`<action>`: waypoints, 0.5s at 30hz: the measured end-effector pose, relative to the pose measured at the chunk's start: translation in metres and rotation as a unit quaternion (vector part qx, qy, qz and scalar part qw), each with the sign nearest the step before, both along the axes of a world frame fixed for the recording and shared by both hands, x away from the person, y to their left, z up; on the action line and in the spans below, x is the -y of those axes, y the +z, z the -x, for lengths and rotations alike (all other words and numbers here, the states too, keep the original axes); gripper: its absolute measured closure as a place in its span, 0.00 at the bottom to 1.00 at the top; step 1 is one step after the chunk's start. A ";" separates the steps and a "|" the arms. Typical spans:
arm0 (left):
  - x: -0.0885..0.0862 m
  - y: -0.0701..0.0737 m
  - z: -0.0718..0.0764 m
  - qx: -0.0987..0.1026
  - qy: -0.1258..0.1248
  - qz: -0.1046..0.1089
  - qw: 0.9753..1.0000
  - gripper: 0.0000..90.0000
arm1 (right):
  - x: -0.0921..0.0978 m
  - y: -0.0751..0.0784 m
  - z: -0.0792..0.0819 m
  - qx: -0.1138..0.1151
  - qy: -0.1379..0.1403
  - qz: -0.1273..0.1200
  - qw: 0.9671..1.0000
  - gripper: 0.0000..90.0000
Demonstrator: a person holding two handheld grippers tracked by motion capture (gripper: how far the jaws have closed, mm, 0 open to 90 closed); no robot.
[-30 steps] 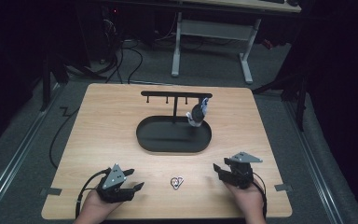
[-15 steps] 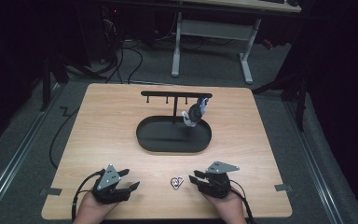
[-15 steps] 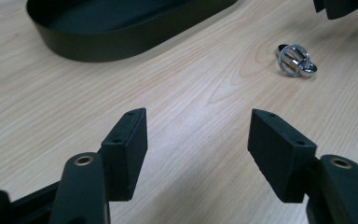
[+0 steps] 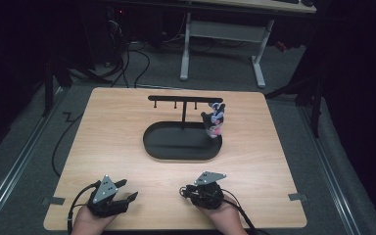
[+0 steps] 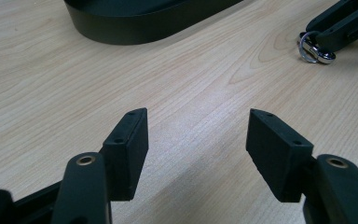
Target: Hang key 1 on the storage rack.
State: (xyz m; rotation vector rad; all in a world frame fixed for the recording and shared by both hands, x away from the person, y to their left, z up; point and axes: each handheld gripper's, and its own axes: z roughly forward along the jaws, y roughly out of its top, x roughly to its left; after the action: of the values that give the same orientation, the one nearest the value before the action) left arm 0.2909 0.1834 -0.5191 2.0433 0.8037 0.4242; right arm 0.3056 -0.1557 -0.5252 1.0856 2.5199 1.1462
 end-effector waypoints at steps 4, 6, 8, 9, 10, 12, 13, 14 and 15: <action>0.001 0.000 0.000 0.000 0.000 -0.002 1.000 0.44 | -0.001 0.001 0.001 0.006 0.005 0.005 1.000 0.96; 0.001 0.000 -0.001 0.000 -0.001 -0.002 1.000 0.44 | 0.000 0.003 0.002 0.012 0.008 0.007 1.000 0.99; 0.002 0.000 -0.001 0.000 -0.003 -0.003 1.000 0.44 | 0.001 0.003 0.002 0.015 0.004 0.011 1.000 0.99; 0.002 0.000 -0.001 0.001 -0.003 -0.003 1.000 0.44 | 0.009 0.004 0.001 0.015 -0.008 0.012 1.000 0.99; 0.003 0.000 -0.001 0.001 -0.004 -0.003 1.000 0.44 | 0.009 0.004 0.001 0.015 -0.008 0.012 1.000 0.99; 0.004 0.001 -0.002 0.002 -0.006 -0.002 1.000 0.44 | 0.018 0.005 0.000 0.013 -0.024 0.015 1.000 0.99; 0.004 0.001 -0.002 0.002 -0.007 -0.002 1.000 0.44 | 0.028 0.005 0.000 0.013 -0.037 0.013 0.999 0.99; 0.005 0.001 -0.003 0.001 -0.009 -0.002 1.000 0.44 | 0.028 0.005 0.000 0.013 -0.037 0.013 0.999 0.99; 0.006 0.001 -0.003 0.002 -0.011 -0.004 1.000 0.44 | 0.035 0.005 0.000 0.013 -0.046 0.015 0.999 0.99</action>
State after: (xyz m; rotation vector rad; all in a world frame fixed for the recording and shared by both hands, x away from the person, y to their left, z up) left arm 0.2941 0.1775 -0.5180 2.0560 0.7777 0.4196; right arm 0.3056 -0.1903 -0.5202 1.1597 2.4321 1.0863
